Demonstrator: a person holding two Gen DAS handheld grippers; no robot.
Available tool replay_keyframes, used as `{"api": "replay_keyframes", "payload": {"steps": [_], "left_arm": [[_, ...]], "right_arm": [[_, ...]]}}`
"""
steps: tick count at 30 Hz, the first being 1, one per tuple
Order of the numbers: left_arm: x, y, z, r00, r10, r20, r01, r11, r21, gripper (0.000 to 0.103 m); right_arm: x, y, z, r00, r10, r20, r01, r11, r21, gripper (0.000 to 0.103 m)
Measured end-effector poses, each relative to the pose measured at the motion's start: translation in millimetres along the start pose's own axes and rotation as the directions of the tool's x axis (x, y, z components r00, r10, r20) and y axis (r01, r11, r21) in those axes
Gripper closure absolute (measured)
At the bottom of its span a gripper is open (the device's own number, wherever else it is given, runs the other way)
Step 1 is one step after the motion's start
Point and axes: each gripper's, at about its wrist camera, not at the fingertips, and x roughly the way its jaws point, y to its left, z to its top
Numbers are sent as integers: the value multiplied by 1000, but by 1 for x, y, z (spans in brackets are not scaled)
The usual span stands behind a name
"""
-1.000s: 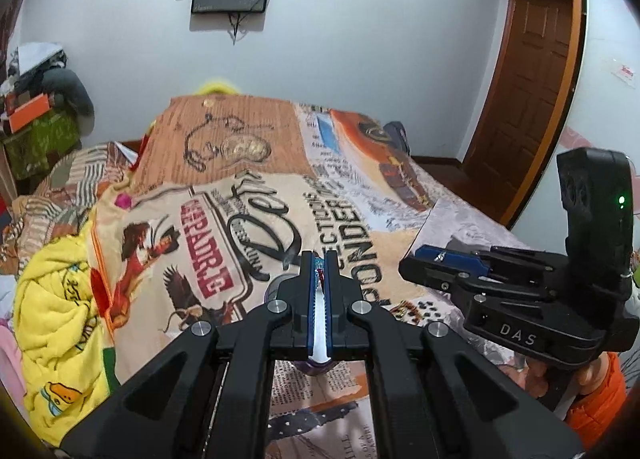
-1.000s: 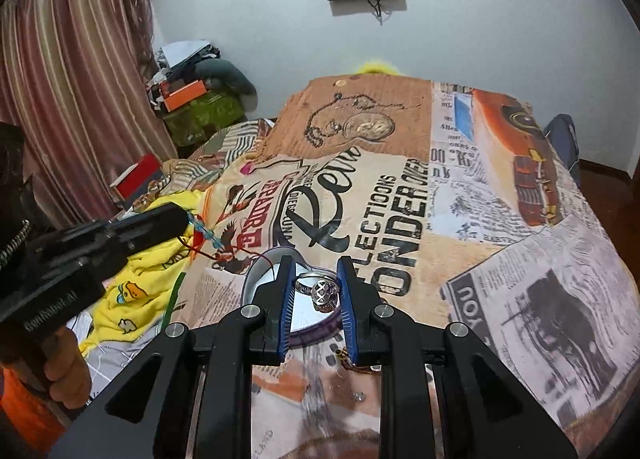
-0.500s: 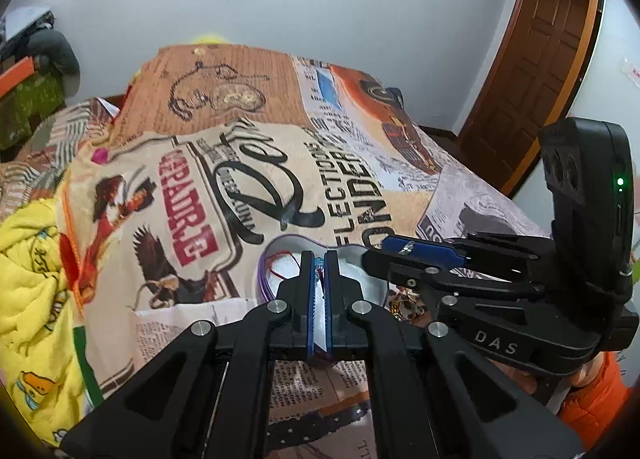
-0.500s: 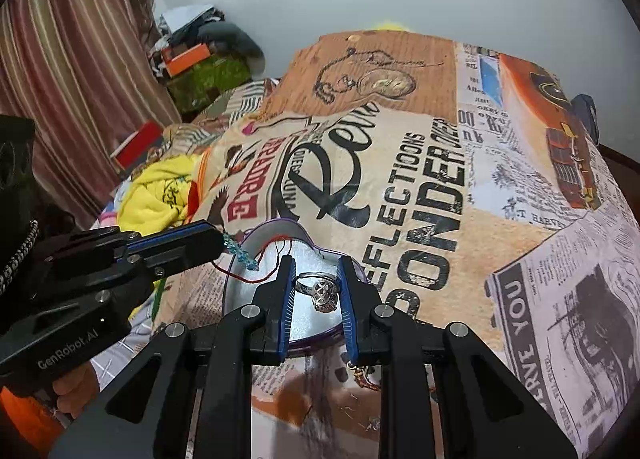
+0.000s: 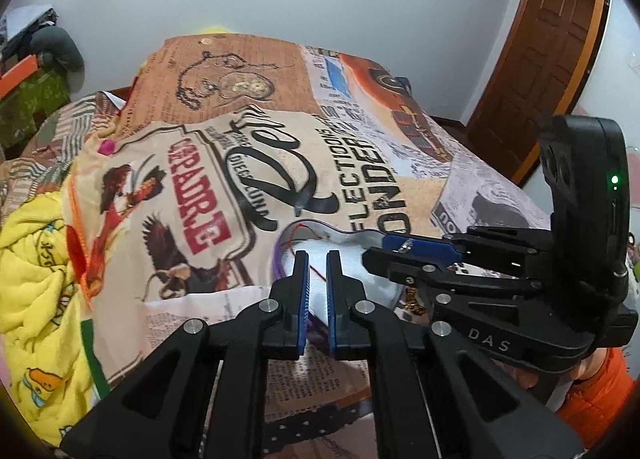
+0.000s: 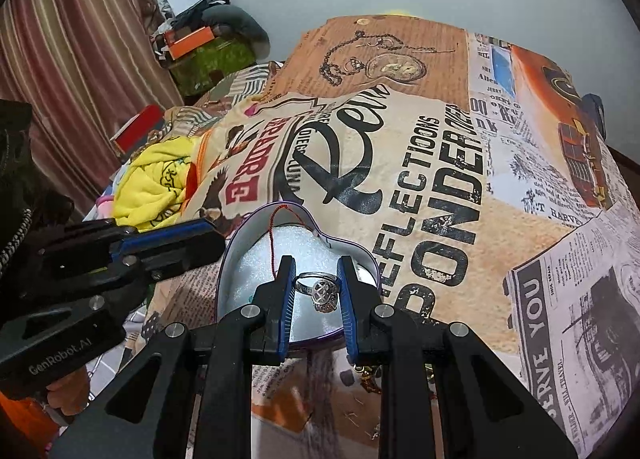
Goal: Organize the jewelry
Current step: 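Open both tools to drop the ring and earring into the tin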
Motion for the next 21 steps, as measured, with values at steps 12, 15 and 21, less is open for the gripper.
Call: {"api": "replay_keyframes", "payload": {"steps": [12, 15, 21], "left_arm": [[-27, 12, -13, 988, 148, 49, -149, 988, 29, 58], [-30, 15, -16, 986, 160, 44, -160, 987, 16, 57], [-35, 17, -23, 987, 161, 22, -160, 987, -14, 56]], "right_arm": [[6, 7, 0, 999, -14, -39, 14, 1000, -14, 79], [3, 7, 0, 999, -22, -31, 22, 1000, -12, 73], [-14, 8, -1, 999, -46, -2, 46, 999, -13, 63]]}}
